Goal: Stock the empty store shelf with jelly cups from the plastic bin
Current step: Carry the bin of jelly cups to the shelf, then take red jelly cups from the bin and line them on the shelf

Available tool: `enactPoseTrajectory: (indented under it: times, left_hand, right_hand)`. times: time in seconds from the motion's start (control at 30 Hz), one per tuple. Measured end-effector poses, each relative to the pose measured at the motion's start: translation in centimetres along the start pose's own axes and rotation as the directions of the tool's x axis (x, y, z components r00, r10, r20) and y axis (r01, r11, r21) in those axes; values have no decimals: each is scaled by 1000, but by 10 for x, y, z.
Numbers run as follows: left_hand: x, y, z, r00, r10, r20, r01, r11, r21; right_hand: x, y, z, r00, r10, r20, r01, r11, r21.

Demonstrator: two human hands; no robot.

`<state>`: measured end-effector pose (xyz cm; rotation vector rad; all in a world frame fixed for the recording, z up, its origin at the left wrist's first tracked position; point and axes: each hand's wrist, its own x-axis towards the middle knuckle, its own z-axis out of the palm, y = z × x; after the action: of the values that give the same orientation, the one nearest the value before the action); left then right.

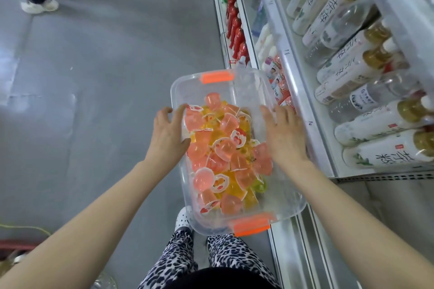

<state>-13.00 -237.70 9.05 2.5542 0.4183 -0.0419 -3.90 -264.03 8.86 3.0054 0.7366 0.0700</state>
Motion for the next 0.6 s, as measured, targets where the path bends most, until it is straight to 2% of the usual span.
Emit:
enactPoseTrajectory:
  times: [0.03,0.1,0.17,0.2,0.27,0.33,0.47,0.6]
  left_hand:
    - [0,3,0,994,113,-9,-112,989,98]
    - [-1,8,3,942,335,7,-327,913,244]
    - [2,7,7,884,464,55,-459,840,291]
    - [3,6,8,870,482,104,-489,818,302]
    - [4,2,11,865,453,217,-502,797,336]
    - [8,-2,14,858,434,275,-512,771,379]
    - [16,5,16,818,350,457,-569,608,554]
    - [20,23,21,813,174,555,-561,485,670]
  right_hand:
    - [-4,-12,0,996,-90,-10,90,996,6]
    - [-13,-37,5,971,-231,62,223,968,116]
    - [-20,-55,14,936,-323,137,295,936,190]
    - [-22,-60,19,920,-352,171,312,924,221]
    - [-28,-67,28,909,-350,226,290,921,260]
    - [-29,-70,30,930,-303,207,255,940,228]
    - [-30,-71,28,967,-219,126,209,974,88]
    - [-44,-66,24,989,-119,83,111,989,96]
